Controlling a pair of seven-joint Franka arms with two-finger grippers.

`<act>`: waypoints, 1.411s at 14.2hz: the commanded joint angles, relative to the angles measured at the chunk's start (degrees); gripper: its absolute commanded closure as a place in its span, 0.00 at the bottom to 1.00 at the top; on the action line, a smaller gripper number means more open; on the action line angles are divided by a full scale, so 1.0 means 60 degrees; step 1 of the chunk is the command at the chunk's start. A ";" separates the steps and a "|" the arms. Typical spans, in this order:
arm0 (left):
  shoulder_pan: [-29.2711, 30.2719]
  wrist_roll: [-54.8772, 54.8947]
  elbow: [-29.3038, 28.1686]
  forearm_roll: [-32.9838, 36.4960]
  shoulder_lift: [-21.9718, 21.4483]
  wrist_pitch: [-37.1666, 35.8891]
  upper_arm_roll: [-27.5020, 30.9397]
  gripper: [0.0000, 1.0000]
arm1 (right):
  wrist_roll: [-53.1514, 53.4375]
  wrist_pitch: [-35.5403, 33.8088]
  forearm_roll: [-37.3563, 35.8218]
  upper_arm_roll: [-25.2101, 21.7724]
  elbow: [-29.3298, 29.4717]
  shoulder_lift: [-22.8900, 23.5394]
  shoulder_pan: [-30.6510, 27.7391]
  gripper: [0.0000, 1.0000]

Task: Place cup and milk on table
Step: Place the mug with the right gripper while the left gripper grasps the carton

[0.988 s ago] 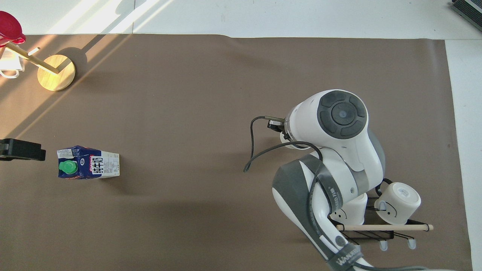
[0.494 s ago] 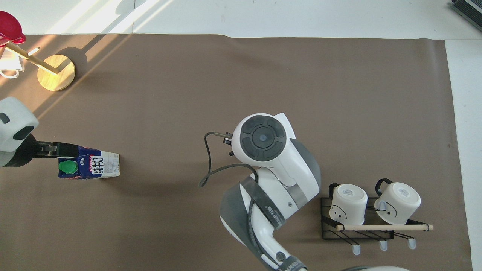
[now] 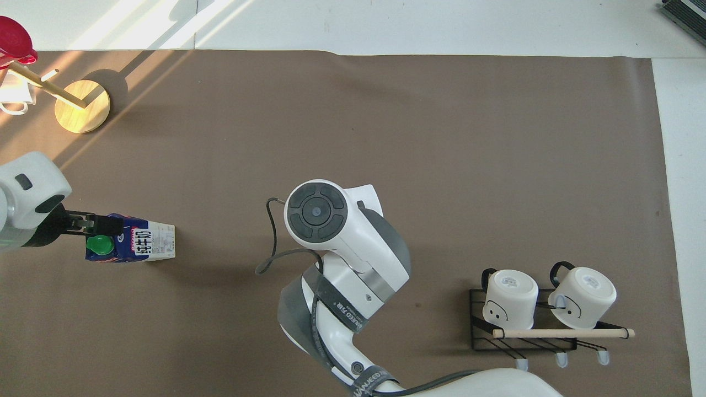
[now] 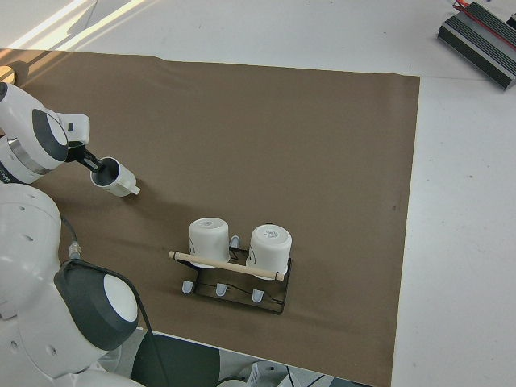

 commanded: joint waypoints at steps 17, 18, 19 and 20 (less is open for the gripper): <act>-0.0065 0.0419 -0.1361 0.0169 -0.0263 0.1314 0.0070 0.23 | -0.0835 -0.0240 -0.0530 -0.0122 0.0023 -0.0347 -0.0276 0.00; -0.0094 0.0404 -0.1361 0.0169 -0.0278 0.1270 0.0070 0.29 | -0.0922 -0.0255 -0.0501 -0.0123 -0.0021 -0.0624 -0.0523 0.00; -0.0094 0.0404 -0.1361 0.0169 -0.0264 0.1211 0.0070 0.32 | -0.1111 -0.0313 -0.0443 -0.0108 -0.0021 -0.0888 -0.0859 0.00; -0.0094 0.0404 -0.1346 0.0169 -0.0278 0.1167 0.0070 0.38 | -0.1360 -0.0473 -0.0398 -0.0108 -0.0036 -0.1195 -0.1109 0.00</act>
